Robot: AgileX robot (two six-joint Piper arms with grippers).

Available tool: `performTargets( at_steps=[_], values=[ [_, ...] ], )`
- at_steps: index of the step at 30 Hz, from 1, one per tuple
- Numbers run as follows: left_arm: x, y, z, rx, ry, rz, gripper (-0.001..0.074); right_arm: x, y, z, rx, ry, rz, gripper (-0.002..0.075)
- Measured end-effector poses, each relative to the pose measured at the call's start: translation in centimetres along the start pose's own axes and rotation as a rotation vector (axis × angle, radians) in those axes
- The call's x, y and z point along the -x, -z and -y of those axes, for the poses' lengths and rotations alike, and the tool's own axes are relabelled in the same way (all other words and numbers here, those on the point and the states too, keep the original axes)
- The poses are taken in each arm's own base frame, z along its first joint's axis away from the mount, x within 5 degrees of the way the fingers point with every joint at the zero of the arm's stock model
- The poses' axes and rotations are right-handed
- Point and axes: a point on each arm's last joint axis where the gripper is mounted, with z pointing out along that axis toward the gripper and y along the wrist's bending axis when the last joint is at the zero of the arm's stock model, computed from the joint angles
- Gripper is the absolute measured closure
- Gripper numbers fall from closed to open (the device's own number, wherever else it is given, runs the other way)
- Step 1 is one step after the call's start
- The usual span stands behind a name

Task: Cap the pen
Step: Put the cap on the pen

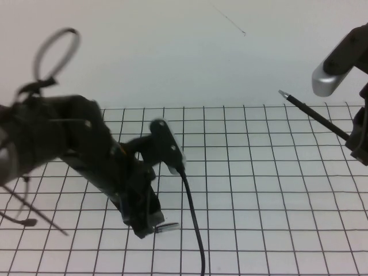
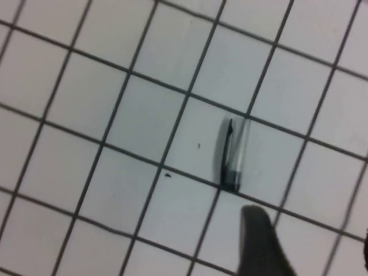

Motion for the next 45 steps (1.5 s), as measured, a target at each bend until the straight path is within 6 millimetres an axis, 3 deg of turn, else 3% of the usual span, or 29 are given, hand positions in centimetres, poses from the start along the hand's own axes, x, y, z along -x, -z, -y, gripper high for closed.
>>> performTargets(
  at_steps=[8,16,24,32,45],
  values=[
    [-0.4,-4.9,-0.5,0.007,-0.078,-0.135,0.0406,-0.2,0.0,0.4,-0.044,0.01,-0.022,0.0664],
    [-0.3,-7.5,-0.5,0.019,-0.13,-0.181,0.0421,-0.2,0.0,0.4,-0.046,-0.008,-0.022,0.0664],
    [2.8,-8.7,-0.1,0.044,-0.117,-0.239,0.0422,-0.4,0.0,0.8,-0.082,0.007,-0.04,0.0664],
    [1.7,-10.0,-0.6,0.021,-0.171,-0.38,0.0422,-0.4,0.0,0.9,-0.095,0.002,-0.045,0.0664],
    [2.5,-10.8,-0.2,-0.007,-0.118,-0.277,0.0423,-0.3,0.0,0.6,-0.07,-0.032,-0.033,0.0664]
  ],
)
